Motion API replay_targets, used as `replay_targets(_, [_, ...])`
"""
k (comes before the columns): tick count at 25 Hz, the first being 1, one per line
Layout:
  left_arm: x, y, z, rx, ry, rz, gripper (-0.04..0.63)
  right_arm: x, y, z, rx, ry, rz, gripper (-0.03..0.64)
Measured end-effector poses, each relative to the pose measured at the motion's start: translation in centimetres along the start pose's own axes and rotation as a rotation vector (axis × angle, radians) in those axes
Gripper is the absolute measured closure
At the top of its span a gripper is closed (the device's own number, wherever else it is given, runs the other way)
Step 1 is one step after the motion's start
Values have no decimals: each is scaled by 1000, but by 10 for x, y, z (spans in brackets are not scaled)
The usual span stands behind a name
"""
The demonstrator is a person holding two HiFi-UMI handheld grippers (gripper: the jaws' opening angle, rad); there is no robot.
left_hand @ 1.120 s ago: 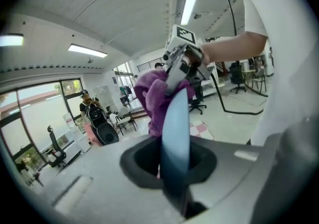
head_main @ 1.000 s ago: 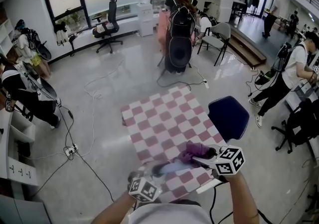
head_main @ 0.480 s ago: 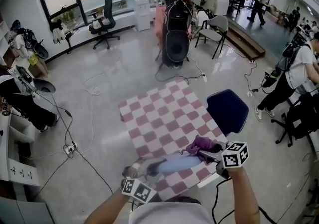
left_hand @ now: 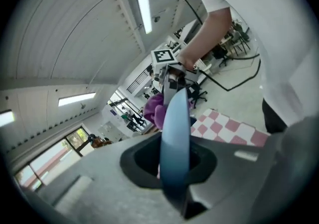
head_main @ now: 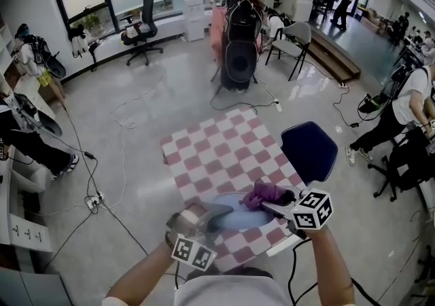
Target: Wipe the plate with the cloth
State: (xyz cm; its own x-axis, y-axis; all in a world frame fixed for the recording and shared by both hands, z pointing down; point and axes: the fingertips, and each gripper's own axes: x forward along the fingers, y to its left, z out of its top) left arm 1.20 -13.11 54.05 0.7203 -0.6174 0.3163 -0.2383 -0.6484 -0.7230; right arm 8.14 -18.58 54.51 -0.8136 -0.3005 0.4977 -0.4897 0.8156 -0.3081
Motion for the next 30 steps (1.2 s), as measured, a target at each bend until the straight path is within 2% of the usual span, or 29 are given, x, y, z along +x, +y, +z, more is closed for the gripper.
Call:
replay_targets(5, [9, 2, 6, 117, -6, 5, 557, 14, 24, 18, -124, 42, -14, 463])
replay_targets(11, [15, -5, 17, 151, -26, -16, 557, 30, 48, 31, -195, 83, 1, 465])
replay_targets(19, [4, -4, 23, 185, -61, 18, 557, 22, 28, 17, -120, 87, 25, 464])
replay_targets(30, [-7, 9, 29, 225, -93, 59, 557, -3, -41, -9, 7, 94, -66, 464])
